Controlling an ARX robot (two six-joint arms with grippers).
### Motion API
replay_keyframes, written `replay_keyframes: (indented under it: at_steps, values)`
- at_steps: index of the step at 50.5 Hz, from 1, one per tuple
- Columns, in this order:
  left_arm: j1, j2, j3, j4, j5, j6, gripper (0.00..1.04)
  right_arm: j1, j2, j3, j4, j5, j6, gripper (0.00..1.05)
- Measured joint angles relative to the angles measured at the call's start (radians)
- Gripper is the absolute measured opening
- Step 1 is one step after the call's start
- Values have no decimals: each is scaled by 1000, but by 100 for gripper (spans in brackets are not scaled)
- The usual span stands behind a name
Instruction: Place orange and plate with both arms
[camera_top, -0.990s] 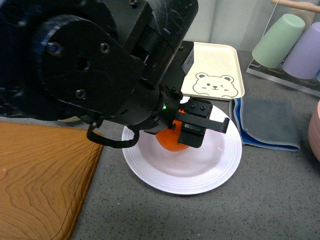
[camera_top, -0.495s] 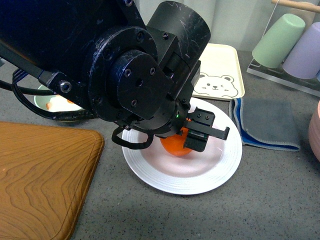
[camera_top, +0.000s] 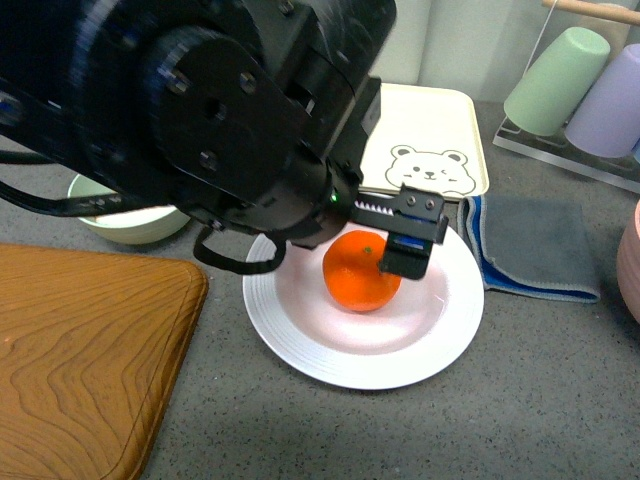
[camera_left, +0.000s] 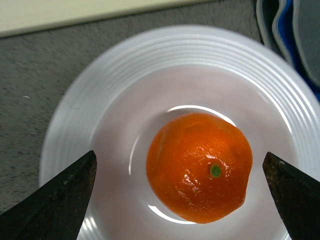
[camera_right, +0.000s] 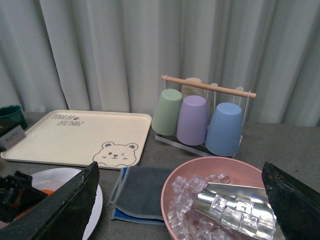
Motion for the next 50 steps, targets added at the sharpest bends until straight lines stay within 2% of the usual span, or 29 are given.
replay_keyframes:
  at_steps: [10, 12, 13, 14, 16, 21, 23, 25, 30, 38, 42, 50]
  values:
    - [61, -147, -108, 96, -82, -20, 98, 0, 0, 0, 0, 0, 0, 95]
    - [64, -145, -149, 224, -167, 11, 93, 0, 0, 0, 0, 0, 0, 95]
    - [66, -140, -183, 341, -230, 27, 90, 0, 0, 0, 0, 0, 0, 95]
    - [69, -138, -202, 398, -258, 39, 88, 0, 0, 0, 0, 0, 0, 95]
    - [84, -137, -289, 616, -338, 79, 81, 0, 0, 0, 0, -1, 0, 95]
    - [126, -169, -460, 933, -350, 126, 66, 0, 0, 0, 0, 0, 0, 95]
    - [158, -222, -542, 1056, -331, 139, 57, 0, 0, 0, 0, 0, 0, 95]
    - [188, -290, -603, 1114, -309, 147, 48, 0, 0, 0, 0, 0, 0, 95]
    - [245, -419, -724, 1129, -249, 156, 27, 0, 0, 0, 0, -1, 0, 95]
    - [310, -537, -834, 1087, -193, 157, 4, 0, 0, 0, 0, 0, 0, 95]
    - [335, -639, -866, 1009, -161, 164, 4, 0, 0, 0, 0, 0, 0, 95]
    - [382, -786, -930, 950, -115, 166, 4, 0, 0, 0, 0, 0, 0, 95]
